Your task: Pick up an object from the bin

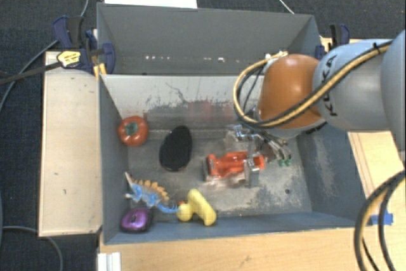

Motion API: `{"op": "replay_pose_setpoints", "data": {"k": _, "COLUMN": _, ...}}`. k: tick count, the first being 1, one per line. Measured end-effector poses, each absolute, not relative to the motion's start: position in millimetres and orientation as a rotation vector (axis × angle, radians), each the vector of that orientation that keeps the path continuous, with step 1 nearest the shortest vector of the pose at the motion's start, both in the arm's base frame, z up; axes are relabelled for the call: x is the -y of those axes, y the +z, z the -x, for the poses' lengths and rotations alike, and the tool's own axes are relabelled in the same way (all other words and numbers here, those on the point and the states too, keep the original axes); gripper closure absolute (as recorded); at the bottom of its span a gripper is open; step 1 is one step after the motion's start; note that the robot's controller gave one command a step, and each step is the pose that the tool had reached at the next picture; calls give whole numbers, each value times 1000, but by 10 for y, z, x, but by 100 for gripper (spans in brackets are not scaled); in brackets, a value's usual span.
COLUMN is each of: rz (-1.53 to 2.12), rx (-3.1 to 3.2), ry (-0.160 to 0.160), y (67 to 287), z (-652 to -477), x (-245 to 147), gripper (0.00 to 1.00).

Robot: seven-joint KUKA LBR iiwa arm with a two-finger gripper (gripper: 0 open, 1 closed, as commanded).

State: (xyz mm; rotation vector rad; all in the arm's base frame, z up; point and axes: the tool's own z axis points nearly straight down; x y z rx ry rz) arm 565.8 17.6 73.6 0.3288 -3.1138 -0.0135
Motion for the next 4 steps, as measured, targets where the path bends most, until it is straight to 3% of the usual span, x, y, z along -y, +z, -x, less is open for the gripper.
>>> {"op": "replay_pose_setpoints", "data": {"k": 1, "rz": -179, "rx": 3127, "ry": 2, "y": 731, "z": -5699, "x": -556, "gripper": 0}}
{"op": "replay_pose_setpoints", "data": {"k": 2, "rz": -329, "rx": 3119, "ry": -22, "y": 772, "z": -5679, "x": -208, "gripper": 100}}
{"op": "replay_pose_setpoints", "data": {"k": 4, "rz": -328, "rx": 3118, "ry": -22, "y": 836, "z": -5666, "x": -208, "gripper": 100}}
